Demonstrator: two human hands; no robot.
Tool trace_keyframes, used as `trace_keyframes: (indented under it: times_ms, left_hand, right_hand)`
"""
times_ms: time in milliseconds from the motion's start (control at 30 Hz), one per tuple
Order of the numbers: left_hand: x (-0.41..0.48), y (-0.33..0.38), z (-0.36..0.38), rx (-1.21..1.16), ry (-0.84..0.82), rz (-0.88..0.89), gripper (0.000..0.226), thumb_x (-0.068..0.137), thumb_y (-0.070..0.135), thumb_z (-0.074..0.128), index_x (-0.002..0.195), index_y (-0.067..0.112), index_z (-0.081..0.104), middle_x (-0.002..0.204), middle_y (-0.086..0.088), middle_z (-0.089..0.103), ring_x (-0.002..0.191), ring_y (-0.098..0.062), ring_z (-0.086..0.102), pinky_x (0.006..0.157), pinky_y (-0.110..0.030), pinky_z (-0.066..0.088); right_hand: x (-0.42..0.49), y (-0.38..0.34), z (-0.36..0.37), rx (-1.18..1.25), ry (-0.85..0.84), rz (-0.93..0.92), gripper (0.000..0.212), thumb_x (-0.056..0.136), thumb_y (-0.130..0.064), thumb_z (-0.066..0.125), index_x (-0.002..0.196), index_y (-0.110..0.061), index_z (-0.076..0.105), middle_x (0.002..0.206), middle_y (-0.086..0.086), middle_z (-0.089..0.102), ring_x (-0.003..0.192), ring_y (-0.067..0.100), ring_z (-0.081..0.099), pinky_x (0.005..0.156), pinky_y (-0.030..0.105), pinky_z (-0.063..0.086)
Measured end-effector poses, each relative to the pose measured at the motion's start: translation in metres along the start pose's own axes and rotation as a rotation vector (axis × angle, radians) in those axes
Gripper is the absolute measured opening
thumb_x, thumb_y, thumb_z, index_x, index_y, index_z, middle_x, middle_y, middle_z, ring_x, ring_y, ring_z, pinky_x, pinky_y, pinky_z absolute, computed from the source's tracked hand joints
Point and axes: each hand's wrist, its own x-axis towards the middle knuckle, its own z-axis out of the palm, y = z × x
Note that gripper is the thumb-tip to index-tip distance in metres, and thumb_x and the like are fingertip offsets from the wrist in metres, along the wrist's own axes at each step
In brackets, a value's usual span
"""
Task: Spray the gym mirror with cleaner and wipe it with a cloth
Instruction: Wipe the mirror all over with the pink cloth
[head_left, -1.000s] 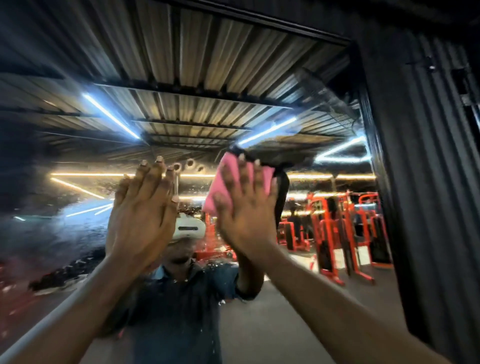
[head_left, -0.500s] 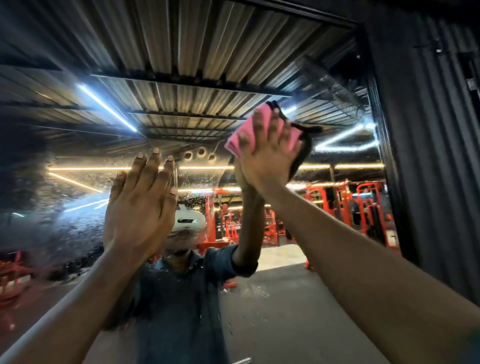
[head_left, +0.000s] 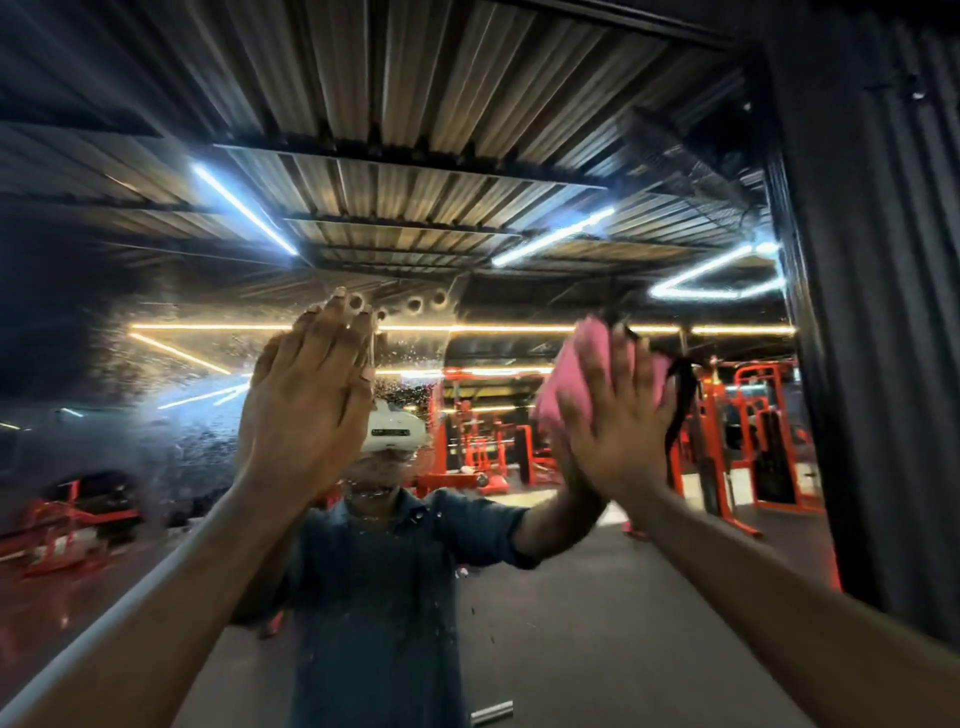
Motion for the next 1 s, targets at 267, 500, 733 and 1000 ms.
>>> trace_keyframes:
  times_ms: [267, 500, 733, 1000]
  left_hand:
    - [-0.015, -0.045, -0.015, 0.120, 0.023, -0.124, 0.061, 0.099, 0.033, 0.045, 0.157, 0.018, 0.042, 0.166, -0.007, 0.036, 0.152, -0.029, 0.031, 0.125, -0.048, 0.020]
    - [-0.016, -0.047, -0.016, 0.100, 0.027, -0.126, 0.061, 0.099, 0.024, 0.059, 0.157, 0.021, 0.042, 0.166, -0.005, 0.037, 0.152, -0.028, 0.033, 0.124, -0.049, 0.026]
    - [-0.019, -0.055, -0.013, 0.096, 0.003, -0.092, 0.060, 0.101, 0.031, 0.048, 0.160, 0.023, 0.037, 0.168, -0.003, 0.033, 0.155, -0.024, 0.028, 0.126, -0.049, 0.023]
    - [-0.020, -0.061, -0.010, 0.082, 0.017, -0.071, 0.059, 0.104, 0.029, 0.046, 0.161, 0.023, 0.035, 0.169, -0.002, 0.030, 0.157, -0.022, 0.024, 0.127, -0.043, 0.016]
  right_hand:
    - [0.055, -0.124, -0.008, 0.041, -0.030, -0.175, 0.077, 0.103, -0.066, 0.022, 0.166, -0.030, -0.006, 0.173, 0.010, -0.015, 0.159, 0.037, -0.012, 0.122, 0.071, 0.000]
    - [-0.079, -0.119, 0.001, 0.016, -0.230, -0.728, 0.073, 0.104, -0.064, 0.036, 0.165, -0.042, 0.003, 0.174, -0.005, -0.013, 0.159, 0.028, -0.016, 0.121, 0.066, -0.006]
    - [0.098, -0.069, -0.006, 0.060, 0.060, 0.118, 0.078, 0.100, -0.074, 0.009, 0.166, -0.034, 0.001, 0.175, 0.007, -0.001, 0.160, 0.035, -0.001, 0.123, 0.071, 0.003]
    - [-0.029, -0.154, -0.004, 0.056, -0.123, -0.486, 0.072, 0.107, -0.055, 0.032, 0.166, -0.032, -0.004, 0.174, 0.005, -0.013, 0.159, 0.034, -0.013, 0.122, 0.072, 0.000]
